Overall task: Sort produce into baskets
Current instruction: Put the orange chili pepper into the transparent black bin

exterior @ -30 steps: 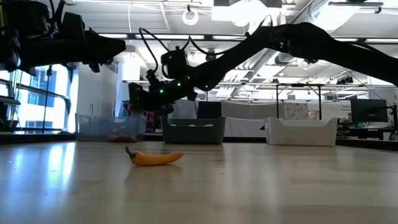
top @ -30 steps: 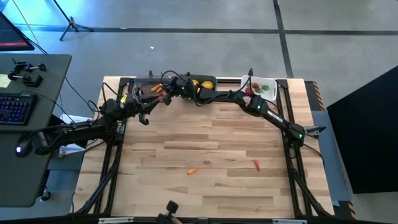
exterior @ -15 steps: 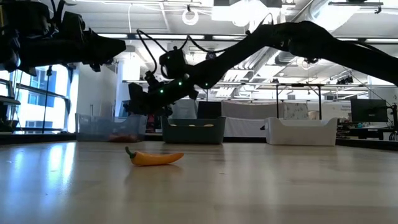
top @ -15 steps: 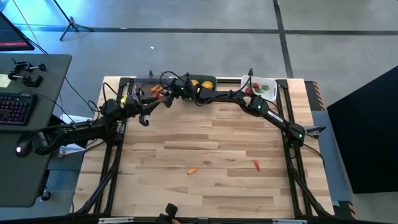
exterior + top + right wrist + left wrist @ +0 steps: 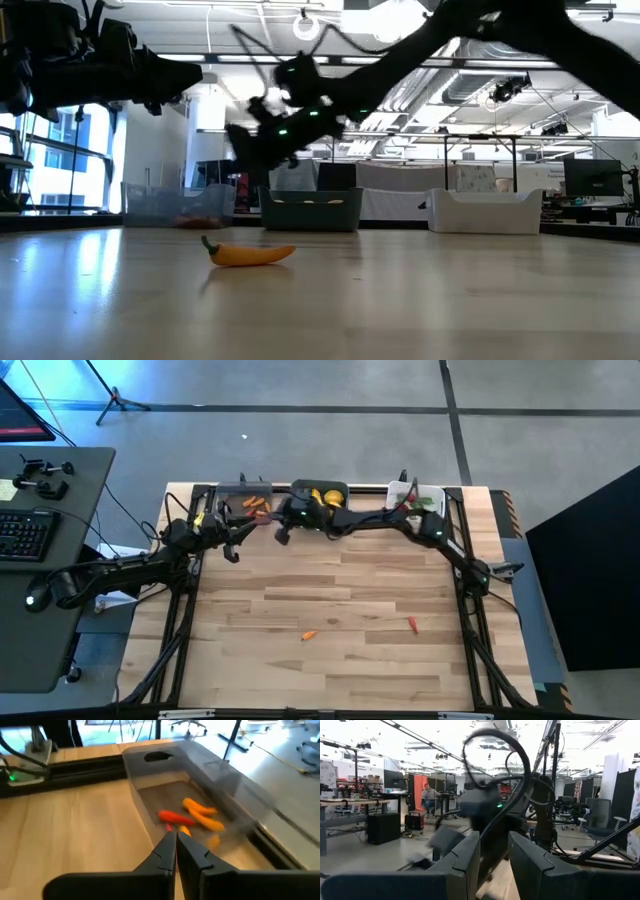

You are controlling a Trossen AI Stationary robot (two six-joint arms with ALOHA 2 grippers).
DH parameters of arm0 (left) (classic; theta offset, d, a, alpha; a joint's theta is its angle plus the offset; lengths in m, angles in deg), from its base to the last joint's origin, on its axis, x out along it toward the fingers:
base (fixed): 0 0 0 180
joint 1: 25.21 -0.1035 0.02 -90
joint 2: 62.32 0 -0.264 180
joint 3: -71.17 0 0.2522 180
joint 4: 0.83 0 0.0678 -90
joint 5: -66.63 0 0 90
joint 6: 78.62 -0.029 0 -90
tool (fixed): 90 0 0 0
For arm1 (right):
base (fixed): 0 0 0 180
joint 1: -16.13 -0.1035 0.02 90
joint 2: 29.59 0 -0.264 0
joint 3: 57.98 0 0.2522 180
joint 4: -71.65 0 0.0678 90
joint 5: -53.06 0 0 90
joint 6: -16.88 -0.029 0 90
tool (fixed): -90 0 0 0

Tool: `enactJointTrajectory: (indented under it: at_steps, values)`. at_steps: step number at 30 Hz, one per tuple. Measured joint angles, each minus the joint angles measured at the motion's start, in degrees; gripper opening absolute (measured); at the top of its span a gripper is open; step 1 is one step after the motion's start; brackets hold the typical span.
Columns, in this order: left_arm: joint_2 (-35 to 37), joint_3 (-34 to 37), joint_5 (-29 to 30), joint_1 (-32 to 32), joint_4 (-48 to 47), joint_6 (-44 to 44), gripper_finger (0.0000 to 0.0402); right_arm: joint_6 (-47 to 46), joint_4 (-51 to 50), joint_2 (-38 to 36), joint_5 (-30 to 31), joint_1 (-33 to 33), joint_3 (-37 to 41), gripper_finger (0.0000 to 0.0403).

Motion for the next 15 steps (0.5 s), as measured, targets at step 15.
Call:
enactJointTrajectory:
  at_steps: [15]
  values:
    - [0.0,0.0,0.2,0.0,-3.2,-2.1,0.0087,-23.9,-6.5,-37.2,14.2,-11.5,45.4,0.0]
